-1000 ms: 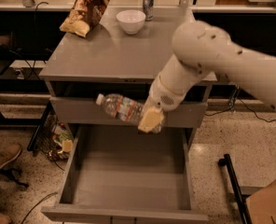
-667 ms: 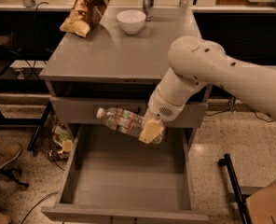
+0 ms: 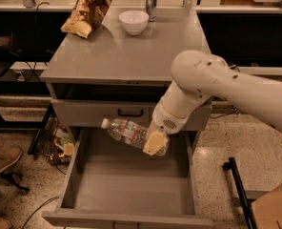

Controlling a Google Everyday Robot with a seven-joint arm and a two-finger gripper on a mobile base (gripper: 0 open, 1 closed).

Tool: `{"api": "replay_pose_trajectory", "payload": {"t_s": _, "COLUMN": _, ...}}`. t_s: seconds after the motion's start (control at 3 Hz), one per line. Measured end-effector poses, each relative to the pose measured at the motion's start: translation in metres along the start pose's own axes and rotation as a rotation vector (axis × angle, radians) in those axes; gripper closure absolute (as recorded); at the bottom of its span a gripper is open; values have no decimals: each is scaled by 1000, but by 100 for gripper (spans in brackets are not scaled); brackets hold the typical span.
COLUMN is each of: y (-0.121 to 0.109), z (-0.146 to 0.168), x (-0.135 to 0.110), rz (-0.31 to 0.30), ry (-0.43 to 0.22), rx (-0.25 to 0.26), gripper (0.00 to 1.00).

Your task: Place water bottle into middle drawer

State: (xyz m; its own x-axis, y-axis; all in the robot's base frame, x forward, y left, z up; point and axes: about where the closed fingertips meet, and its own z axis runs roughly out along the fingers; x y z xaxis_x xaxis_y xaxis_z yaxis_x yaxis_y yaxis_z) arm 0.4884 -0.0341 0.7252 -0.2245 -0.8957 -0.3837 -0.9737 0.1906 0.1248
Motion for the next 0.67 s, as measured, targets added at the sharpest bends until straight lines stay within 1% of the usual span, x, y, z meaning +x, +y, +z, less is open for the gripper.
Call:
{"api": "replay_pose_trajectory", "payload": {"t_s": 0.33, "y": 8, "z": 61, "x": 37, "rz": 84, "ry": 15, "rx": -31, "gripper": 100}}
{"api": "replay_pose_trajectory", "payload": {"t_s": 0.67, "y": 12, "z": 131, "x": 70, "rz": 153, "ry": 24, "rx": -25, "gripper": 100}}
